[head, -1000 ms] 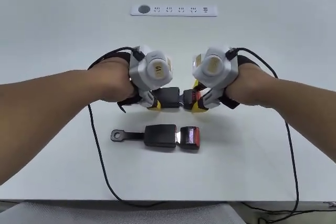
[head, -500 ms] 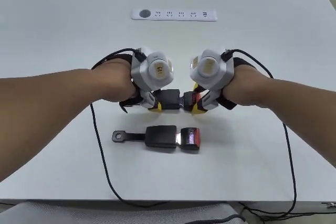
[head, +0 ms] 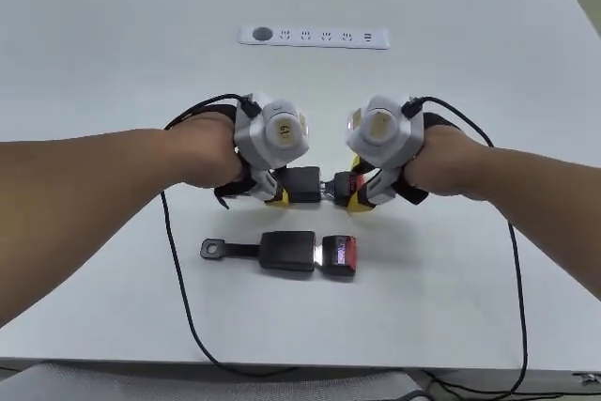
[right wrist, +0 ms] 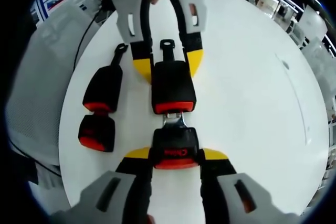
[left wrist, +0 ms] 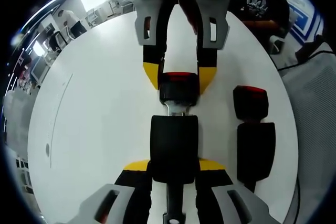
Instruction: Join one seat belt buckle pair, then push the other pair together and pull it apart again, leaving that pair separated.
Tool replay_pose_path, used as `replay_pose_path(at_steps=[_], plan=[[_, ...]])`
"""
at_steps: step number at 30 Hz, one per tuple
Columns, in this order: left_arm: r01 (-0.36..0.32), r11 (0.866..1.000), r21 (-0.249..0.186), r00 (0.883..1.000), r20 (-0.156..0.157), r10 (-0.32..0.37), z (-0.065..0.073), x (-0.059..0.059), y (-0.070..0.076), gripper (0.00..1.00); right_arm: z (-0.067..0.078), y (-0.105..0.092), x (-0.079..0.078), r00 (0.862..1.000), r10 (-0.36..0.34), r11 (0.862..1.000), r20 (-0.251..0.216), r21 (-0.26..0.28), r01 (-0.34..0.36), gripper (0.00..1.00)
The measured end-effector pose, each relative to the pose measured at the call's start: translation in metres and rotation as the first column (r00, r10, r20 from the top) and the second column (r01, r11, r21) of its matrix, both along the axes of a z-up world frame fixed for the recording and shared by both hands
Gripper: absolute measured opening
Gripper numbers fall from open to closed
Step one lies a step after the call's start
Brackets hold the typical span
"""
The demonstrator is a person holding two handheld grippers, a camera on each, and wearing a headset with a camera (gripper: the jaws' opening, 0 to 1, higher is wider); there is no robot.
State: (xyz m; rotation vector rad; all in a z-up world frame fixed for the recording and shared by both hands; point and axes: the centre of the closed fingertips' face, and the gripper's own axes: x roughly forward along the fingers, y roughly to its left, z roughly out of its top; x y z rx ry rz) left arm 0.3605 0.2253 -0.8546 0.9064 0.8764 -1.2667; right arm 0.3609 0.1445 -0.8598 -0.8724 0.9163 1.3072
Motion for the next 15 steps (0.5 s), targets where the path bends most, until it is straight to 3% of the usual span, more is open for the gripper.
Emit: replay_pose_path(at_steps=[8,15], plan=[[0.019,1.000,0.000,1.000,0.010,-0.019,0.000,0.000,-0.001,0.31,0.002,-0.002,-0.004,1.000,0.005,0.999,0.020,0.032,-0.006,0.36],[0.029,1.000,0.006,0.999,0.016,-0.029,0.000,-0.002,-0.002,0.32,0.001,-0.023,-0.006,1.000,-0.019,0.999,0.022,0.028,0.019,0.36]])
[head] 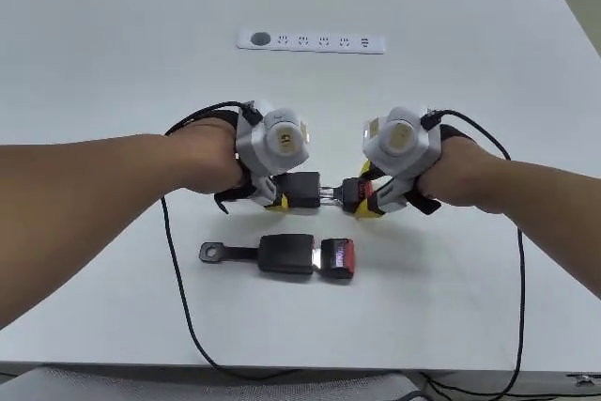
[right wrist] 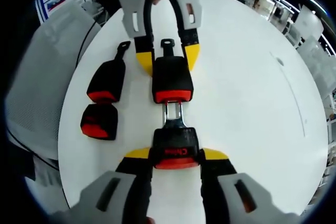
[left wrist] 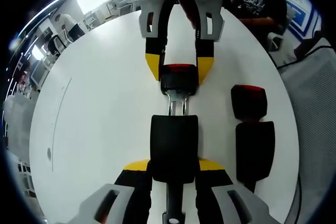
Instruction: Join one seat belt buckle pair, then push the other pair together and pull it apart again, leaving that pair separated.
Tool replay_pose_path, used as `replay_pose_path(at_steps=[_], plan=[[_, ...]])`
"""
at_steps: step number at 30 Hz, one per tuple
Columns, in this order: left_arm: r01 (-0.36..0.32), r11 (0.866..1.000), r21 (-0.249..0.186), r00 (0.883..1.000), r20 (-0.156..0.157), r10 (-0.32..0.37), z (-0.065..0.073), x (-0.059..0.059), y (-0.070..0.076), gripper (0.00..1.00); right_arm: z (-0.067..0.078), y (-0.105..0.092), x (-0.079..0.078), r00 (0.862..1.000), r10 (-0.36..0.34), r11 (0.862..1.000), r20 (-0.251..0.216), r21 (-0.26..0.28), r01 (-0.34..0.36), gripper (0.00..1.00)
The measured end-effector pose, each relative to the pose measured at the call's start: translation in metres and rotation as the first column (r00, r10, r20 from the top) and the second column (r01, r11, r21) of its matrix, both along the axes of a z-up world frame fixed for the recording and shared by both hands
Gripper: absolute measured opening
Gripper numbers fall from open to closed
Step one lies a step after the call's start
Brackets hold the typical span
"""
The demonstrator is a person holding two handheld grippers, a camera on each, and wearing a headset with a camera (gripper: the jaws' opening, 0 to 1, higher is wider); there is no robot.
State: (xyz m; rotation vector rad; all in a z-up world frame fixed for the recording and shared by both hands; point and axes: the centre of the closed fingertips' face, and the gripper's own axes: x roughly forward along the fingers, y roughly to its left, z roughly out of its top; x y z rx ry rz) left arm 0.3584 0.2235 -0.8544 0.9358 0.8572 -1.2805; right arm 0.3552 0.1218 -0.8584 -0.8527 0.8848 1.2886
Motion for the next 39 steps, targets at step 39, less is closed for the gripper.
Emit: replay_pose_path(at_steps=[39], plan=[[0.013,0.999,0.040,0.999,0.040,-0.015,-0.002,0.002,-0.002,0.32,0.001,-0.140,-0.021,0.998,-0.042,0.965,0.044,-0.257,0.052,0.37]])
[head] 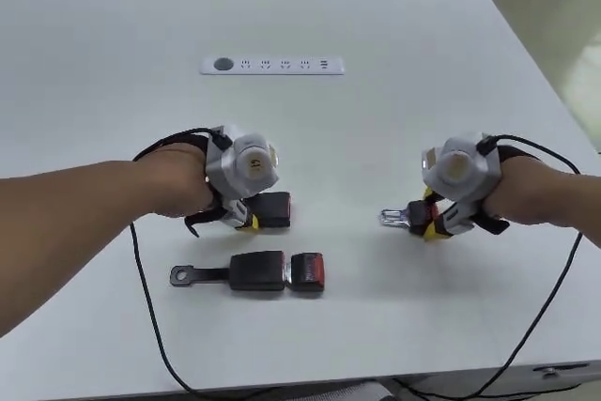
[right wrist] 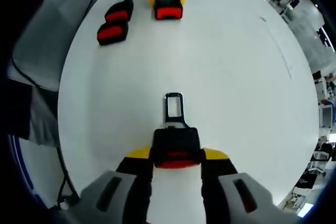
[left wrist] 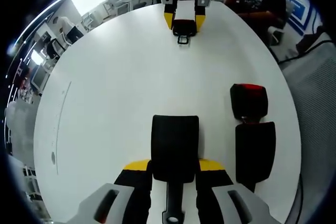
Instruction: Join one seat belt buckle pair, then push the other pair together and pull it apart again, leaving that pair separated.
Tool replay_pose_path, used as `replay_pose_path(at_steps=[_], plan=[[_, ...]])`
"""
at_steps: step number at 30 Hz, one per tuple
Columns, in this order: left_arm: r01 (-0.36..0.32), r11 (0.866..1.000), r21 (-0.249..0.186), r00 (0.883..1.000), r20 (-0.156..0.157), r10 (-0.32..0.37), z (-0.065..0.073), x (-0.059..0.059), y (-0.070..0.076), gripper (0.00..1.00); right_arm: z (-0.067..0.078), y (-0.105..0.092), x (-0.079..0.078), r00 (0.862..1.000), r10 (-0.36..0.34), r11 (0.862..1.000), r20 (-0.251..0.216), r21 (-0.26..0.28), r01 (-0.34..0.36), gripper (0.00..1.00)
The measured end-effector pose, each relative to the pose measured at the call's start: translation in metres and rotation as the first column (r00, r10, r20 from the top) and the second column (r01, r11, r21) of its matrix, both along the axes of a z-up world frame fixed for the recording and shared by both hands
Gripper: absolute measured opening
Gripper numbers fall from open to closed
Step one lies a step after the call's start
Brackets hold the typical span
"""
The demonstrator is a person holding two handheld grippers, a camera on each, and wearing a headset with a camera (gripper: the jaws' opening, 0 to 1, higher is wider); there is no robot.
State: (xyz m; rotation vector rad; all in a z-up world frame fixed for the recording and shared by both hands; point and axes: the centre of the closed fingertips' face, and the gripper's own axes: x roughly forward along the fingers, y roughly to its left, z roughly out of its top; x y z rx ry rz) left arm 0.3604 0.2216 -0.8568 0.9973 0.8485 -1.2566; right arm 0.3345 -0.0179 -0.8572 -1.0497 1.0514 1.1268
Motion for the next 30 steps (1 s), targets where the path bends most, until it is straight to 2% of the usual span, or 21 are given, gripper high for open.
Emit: replay_pose_path(at_steps=[4,8,10,11,13,16,17,18,21,24,28,29,30], plan=[[0.015,0.999,0.048,0.999,0.042,-0.017,0.001,0.000,-0.001,0.32,0.001,0.001,-0.001,0.999,0.032,0.999,0.019,-0.017,-0.031,0.37],[0.030,0.998,0.062,0.996,0.081,-0.035,0.001,0.001,0.000,0.33,0.004,-0.002,0.002,0.998,-0.011,1.000,0.060,0.000,0.011,0.39],[0.012,0.998,0.068,0.996,0.089,-0.018,0.001,0.002,0.002,0.33,0.004,-0.003,0.003,0.996,-0.028,1.000,0.090,0.013,0.027,0.40],[-0.019,0.997,0.077,0.995,0.098,0.012,0.002,0.003,0.006,0.34,0.006,-0.004,0.004,0.992,-0.033,0.999,0.121,0.020,0.031,0.42],[-0.048,0.995,0.089,0.993,0.116,0.037,0.003,0.006,0.013,0.40,0.008,-0.008,0.004,0.988,-0.047,0.999,0.148,0.021,0.044,0.47],[-0.068,0.996,0.057,0.991,0.118,0.061,0.012,0.003,0.016,0.43,0.013,-0.011,0.004,0.979,-0.083,0.996,0.187,0.056,0.074,0.55],[-0.095,0.995,0.013,0.988,0.121,0.093,0.018,0.003,0.016,0.42,0.016,-0.011,0.003,0.973,-0.121,0.990,0.198,0.095,0.104,0.54],[-0.102,0.995,-0.002,0.987,0.122,0.102,0.024,0.001,0.017,0.43,0.019,-0.012,0.003,0.969,-0.134,0.988,0.208,0.109,0.113,0.55],[-0.142,0.989,-0.051,0.981,0.128,0.147,0.041,-0.005,0.027,0.43,0.027,-0.014,-0.008,0.965,-0.159,0.980,0.206,0.154,0.129,0.55],[-0.167,0.982,-0.091,0.975,0.131,0.178,0.053,-0.016,0.038,0.43,0.036,-0.012,-0.018,0.962,-0.157,0.977,0.224,0.175,0.119,0.56],[-0.195,0.971,-0.141,0.969,0.127,0.213,0.061,-0.032,0.059,0.45,0.049,-0.002,-0.033,0.951,-0.198,0.958,0.236,0.252,0.137,0.60],[-0.230,0.961,-0.155,0.959,0.129,0.251,0.064,-0.037,0.069,0.45,0.052,0.001,-0.038,0.948,-0.212,0.952,0.239,0.270,0.145,0.62],[-0.241,0.957,-0.162,0.957,0.121,0.262,0.066,-0.046,0.078,0.45,0.053,0.004,-0.046,0.949,-0.211,0.949,0.236,0.280,0.142,0.63]])
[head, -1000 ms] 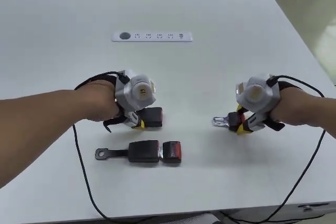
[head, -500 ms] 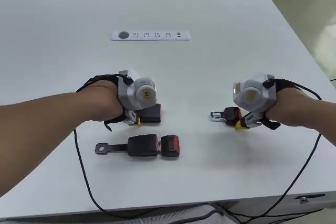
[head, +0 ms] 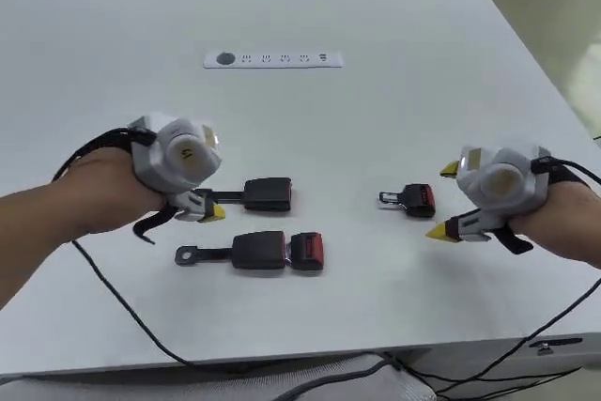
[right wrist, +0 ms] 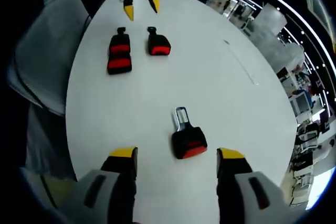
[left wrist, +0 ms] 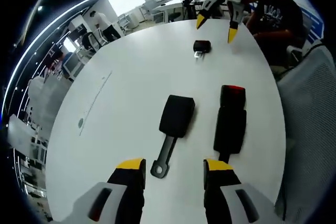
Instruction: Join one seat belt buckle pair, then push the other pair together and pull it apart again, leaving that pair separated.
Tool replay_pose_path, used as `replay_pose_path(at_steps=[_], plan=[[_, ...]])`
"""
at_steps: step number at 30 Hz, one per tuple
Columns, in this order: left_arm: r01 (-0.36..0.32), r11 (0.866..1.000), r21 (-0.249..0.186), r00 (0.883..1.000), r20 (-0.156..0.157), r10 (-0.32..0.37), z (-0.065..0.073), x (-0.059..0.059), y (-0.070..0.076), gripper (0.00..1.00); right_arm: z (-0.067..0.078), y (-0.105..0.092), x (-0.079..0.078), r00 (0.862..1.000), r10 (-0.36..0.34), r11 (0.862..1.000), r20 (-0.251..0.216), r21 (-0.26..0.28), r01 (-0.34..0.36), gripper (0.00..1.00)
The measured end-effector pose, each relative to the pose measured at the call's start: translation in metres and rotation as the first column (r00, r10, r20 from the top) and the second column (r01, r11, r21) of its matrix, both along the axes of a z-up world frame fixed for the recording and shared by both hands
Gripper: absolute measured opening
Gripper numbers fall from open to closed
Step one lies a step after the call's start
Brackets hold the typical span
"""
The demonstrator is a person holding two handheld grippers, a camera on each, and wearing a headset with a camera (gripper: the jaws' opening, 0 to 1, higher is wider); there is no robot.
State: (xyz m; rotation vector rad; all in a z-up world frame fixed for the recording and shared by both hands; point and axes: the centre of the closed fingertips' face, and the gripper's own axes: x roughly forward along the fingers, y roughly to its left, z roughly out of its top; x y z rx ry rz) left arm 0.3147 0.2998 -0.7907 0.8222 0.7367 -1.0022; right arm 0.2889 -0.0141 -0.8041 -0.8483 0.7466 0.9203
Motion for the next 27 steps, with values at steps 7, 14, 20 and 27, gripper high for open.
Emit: replay_pose_path(at_steps=[7,14,20,27], plan=[[-0.086,0.995,-0.046,0.996,-0.021,0.085,0.003,-0.043,0.032,0.52,0.001,0.014,-0.019,1.000,0.019,0.999,0.007,0.031,-0.019,0.70],[-0.085,0.991,-0.104,0.995,0.047,0.090,0.014,-0.076,0.046,0.60,0.016,0.015,-0.031,0.999,-0.042,0.993,0.013,0.113,0.040,0.81],[-0.152,0.969,-0.194,0.984,0.059,0.166,0.023,-0.084,0.054,0.81,0.026,-0.011,-0.046,0.991,-0.130,0.980,-0.013,0.150,0.131,0.90],[-0.208,0.941,-0.268,0.969,0.073,0.235,0.033,-0.090,0.057,1.00,0.039,-0.024,-0.063,0.979,-0.204,0.955,-0.008,0.219,0.200,0.99]])
